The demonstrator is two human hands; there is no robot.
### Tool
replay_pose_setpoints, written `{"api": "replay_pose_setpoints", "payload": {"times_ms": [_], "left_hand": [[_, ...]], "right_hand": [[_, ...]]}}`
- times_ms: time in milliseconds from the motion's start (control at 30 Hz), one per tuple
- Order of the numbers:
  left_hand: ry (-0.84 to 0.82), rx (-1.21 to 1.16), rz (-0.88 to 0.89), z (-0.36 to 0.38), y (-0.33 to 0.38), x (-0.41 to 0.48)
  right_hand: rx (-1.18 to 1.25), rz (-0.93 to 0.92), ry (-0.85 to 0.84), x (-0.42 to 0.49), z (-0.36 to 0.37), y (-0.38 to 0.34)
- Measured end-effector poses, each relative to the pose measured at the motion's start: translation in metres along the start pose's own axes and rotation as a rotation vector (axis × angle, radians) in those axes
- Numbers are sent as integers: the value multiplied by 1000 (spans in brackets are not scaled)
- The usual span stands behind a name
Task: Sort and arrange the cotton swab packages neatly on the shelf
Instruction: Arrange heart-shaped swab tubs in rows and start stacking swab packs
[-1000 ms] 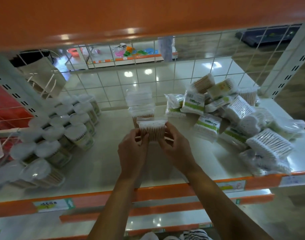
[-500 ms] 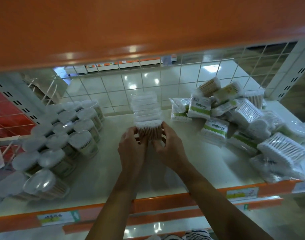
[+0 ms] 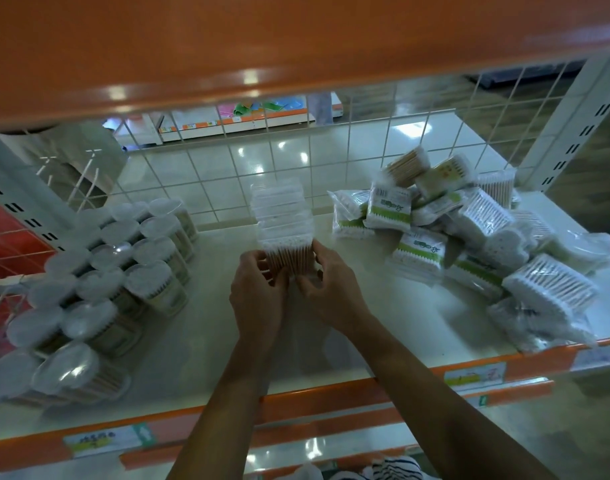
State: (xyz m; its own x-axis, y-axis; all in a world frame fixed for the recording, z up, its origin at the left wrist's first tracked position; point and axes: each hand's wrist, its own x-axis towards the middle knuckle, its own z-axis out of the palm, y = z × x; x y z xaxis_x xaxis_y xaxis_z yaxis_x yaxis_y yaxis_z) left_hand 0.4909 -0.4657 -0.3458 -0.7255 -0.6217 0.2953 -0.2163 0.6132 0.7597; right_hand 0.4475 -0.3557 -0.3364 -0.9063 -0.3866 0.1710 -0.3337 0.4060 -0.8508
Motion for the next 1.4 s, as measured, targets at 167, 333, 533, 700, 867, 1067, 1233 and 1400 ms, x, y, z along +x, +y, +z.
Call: {"api": "replay_pose_setpoints", "payload": {"times_ms": [167, 333, 533, 700, 867, 1067, 1233, 1400], "left_hand": [[88, 64, -58, -1, 8, -10], [132, 84, -11, 4, 22, -23], [82, 54, 65, 22, 50, -43], [-20, 42, 123, 39, 68, -57], [-91, 36, 197, 57, 89, -68], [-135, 13, 196, 74, 114, -84], [-167, -6, 174, 82, 122, -96], [-206, -3, 179, 82, 127, -104]], "right_hand": [[-32, 28, -2, -7, -10, -1], [-60, 82, 11, -15, -26, 3], [-88, 65, 38, -26, -52, 5], [-141, 59, 53, -36, -75, 13], [-198, 55, 90, -46, -105, 18], [-308, 33, 181, -51, -143, 27], [-470, -19, 340, -40, -183, 34], [-657, 23, 306, -20, -214, 47]]}}
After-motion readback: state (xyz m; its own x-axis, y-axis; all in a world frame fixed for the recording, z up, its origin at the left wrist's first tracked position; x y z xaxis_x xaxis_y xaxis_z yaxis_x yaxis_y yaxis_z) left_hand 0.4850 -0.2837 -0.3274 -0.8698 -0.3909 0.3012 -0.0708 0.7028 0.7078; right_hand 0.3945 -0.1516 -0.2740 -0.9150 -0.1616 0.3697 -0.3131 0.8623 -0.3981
